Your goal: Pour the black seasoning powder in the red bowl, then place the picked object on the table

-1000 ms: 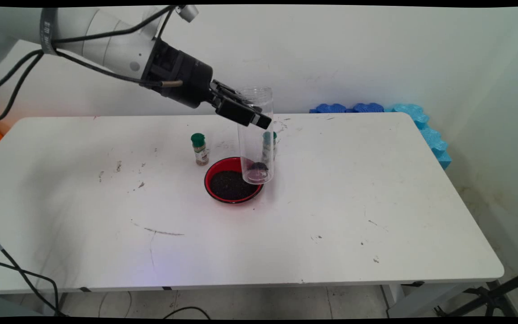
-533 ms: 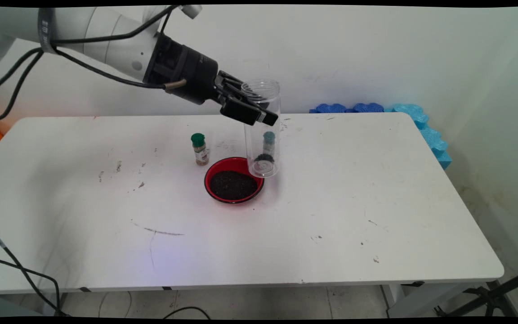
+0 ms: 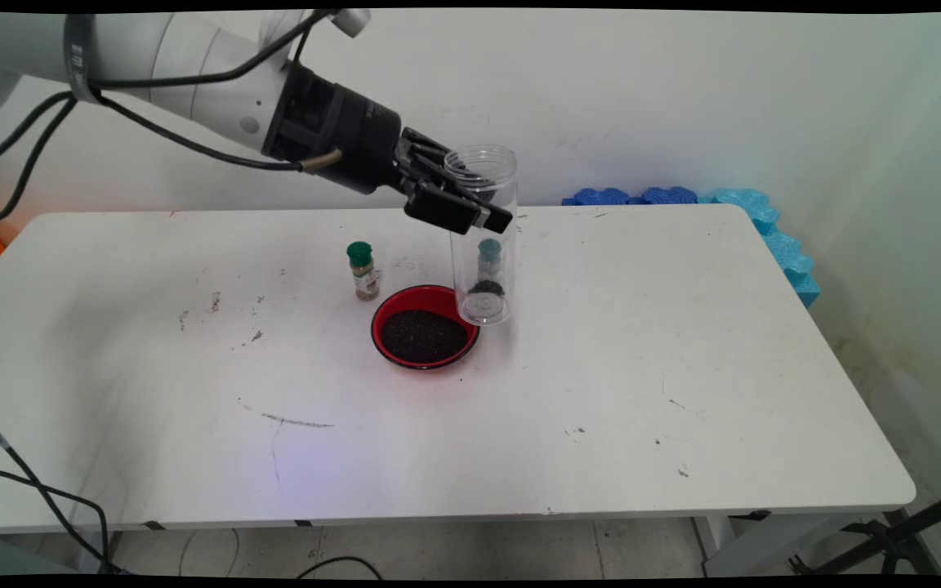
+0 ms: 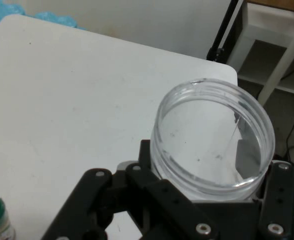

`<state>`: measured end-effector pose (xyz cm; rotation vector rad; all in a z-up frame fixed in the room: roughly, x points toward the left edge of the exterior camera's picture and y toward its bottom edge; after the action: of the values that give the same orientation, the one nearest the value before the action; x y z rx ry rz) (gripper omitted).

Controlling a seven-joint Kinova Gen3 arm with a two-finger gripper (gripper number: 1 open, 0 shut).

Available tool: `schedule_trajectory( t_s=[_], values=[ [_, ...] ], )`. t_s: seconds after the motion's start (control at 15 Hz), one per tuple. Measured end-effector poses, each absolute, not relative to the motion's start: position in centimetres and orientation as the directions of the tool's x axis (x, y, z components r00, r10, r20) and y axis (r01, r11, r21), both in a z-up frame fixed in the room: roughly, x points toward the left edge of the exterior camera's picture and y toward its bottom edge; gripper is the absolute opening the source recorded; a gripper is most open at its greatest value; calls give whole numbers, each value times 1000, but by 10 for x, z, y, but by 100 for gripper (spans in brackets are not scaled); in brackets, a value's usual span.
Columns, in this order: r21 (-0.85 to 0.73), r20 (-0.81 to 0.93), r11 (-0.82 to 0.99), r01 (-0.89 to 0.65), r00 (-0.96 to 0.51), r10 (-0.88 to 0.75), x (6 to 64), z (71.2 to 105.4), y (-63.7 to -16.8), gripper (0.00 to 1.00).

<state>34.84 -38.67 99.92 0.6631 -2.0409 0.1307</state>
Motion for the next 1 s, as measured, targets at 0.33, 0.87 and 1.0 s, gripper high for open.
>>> schedule_trajectory(
  t_s=[0.33,0.87,1.0],
  values=[
    [162,821,850,-502,-409,-398,346,992,-382,0],
    [156,809,853,-498,-431,-399,341,952,-371,0],
    [152,806,856,-494,-439,-397,339,938,-367,0]
  ],
)
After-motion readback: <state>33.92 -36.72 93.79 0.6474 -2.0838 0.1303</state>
